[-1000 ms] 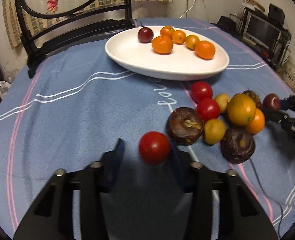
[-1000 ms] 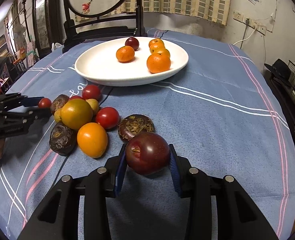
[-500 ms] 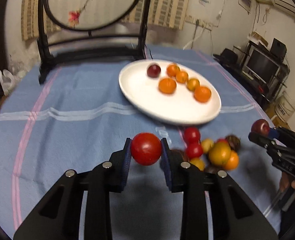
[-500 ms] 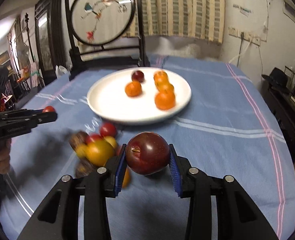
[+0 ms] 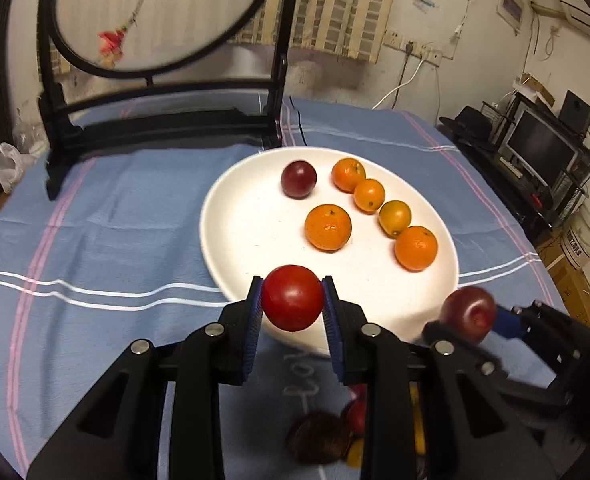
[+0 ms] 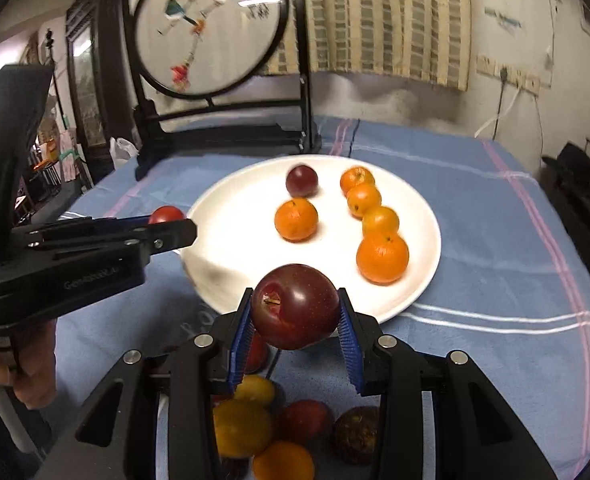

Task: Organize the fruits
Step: 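Lower both fruits onto the white plate and open both tools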

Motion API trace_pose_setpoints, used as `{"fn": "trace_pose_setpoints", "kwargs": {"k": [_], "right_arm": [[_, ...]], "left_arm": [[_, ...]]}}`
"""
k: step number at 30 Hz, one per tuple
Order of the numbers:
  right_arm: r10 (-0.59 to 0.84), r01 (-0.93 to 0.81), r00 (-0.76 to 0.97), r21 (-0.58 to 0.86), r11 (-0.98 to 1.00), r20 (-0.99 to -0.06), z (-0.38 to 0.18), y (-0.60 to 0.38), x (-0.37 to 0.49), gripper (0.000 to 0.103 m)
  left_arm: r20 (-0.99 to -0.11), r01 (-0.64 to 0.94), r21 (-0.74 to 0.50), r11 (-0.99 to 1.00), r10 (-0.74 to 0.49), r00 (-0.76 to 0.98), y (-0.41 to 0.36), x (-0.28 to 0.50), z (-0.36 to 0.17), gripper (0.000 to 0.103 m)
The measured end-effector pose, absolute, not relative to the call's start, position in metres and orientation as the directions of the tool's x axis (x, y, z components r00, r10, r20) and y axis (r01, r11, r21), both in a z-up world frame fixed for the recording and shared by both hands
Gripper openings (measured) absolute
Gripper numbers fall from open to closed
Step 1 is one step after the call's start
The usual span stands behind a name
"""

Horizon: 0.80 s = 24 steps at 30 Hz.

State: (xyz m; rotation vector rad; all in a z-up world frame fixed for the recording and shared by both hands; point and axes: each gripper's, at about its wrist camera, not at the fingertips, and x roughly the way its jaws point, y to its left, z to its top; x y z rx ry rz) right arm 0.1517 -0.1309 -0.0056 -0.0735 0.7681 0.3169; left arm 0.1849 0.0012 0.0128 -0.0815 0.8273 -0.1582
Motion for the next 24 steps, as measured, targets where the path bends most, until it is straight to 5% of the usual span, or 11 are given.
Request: {"fn": "trace_pose_setpoints", "kwargs": {"k": [6,8,9,10,24], "right_arm": [[0.264,-0.304,0.651,0.074,0.95,-0.712,-0.014,-0.134,0.166,0.041],[0.275,-0.301,0.645,0.095,0.949,-0.713,-0.018,-0.136,0.167,0.051],[0.271,-0.291,0.649,0.097,0.952,-0.71,-0.017,-0.138,0.167,0.054],[0.268,-0.288,0.651,0.096,0.953,-0.71,-0.017,-0.138,0.166,0.056],[0.256,-0.283,0.673,0.078,0.956,-0.694,-0.006,-0.171,0.132,0.081]], "left_arm": [[-0.726,0.083,-0.15,0.985,-0.167,0.668,-0.002,0.201,0.0,0.029],[-0.724,0.075,-0.156,0.985,-0.166,0.669,-0.001,0.2,-0.004,0.044],[-0.72,0.067,-0.156,0.986,-0.16,0.675,0.0,0.199,-0.004,0.069],[-0.715,0.058,-0.151,0.987,-0.149,0.683,0.002,0.198,-0.004,0.079],[-0.748,0.104,-0.104,0.989,-0.147,0.647,-0.001,0.167,-0.006,0.093]]}}
